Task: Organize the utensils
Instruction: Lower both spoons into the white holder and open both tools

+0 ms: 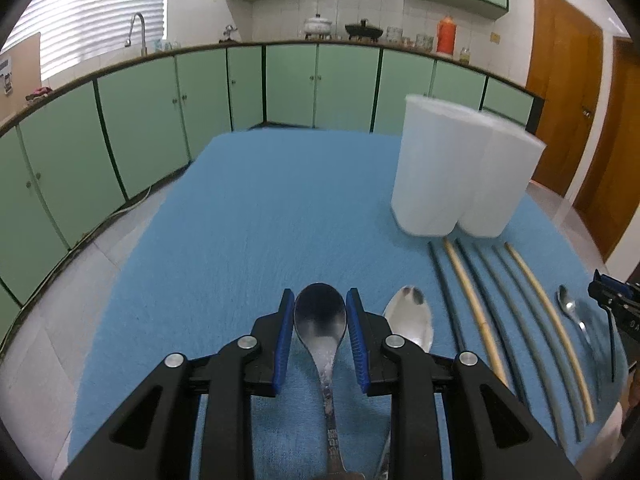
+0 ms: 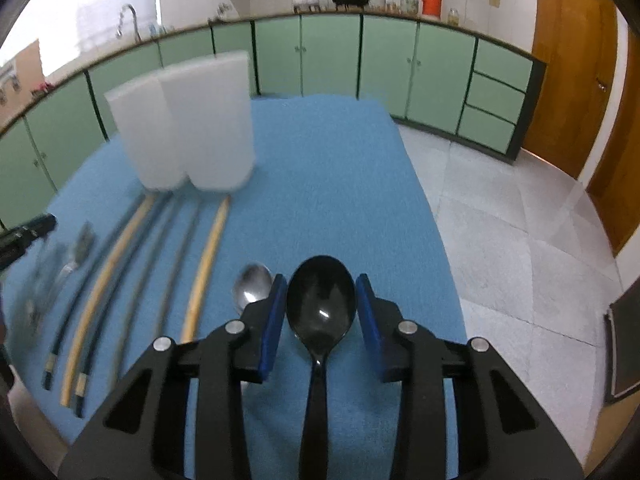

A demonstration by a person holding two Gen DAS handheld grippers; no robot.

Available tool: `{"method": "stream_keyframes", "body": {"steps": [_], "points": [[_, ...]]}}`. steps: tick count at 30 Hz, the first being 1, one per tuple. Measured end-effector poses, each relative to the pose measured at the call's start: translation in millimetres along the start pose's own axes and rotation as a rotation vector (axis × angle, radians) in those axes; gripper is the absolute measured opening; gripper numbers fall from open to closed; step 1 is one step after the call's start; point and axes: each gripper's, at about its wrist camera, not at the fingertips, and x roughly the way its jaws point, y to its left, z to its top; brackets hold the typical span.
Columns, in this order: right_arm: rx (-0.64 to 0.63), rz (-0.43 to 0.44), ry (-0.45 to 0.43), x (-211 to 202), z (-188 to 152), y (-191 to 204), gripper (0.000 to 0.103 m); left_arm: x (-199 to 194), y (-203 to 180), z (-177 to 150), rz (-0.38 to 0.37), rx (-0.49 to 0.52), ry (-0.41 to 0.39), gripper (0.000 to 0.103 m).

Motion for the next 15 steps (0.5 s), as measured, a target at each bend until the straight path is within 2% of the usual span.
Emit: {"method": "stream_keyframes", "body": {"steps": [7, 15], "points": [[0.002, 0.074, -0.127, -39, 20, 2, 0.034, -33, 8, 8, -0.026, -0.029, -0.127, 0.026], [0.015, 0.173, -0.324, -73, 59, 9, 0.034, -58, 14, 30, -0.059, -0.065, -0.249, 0.026]]}}
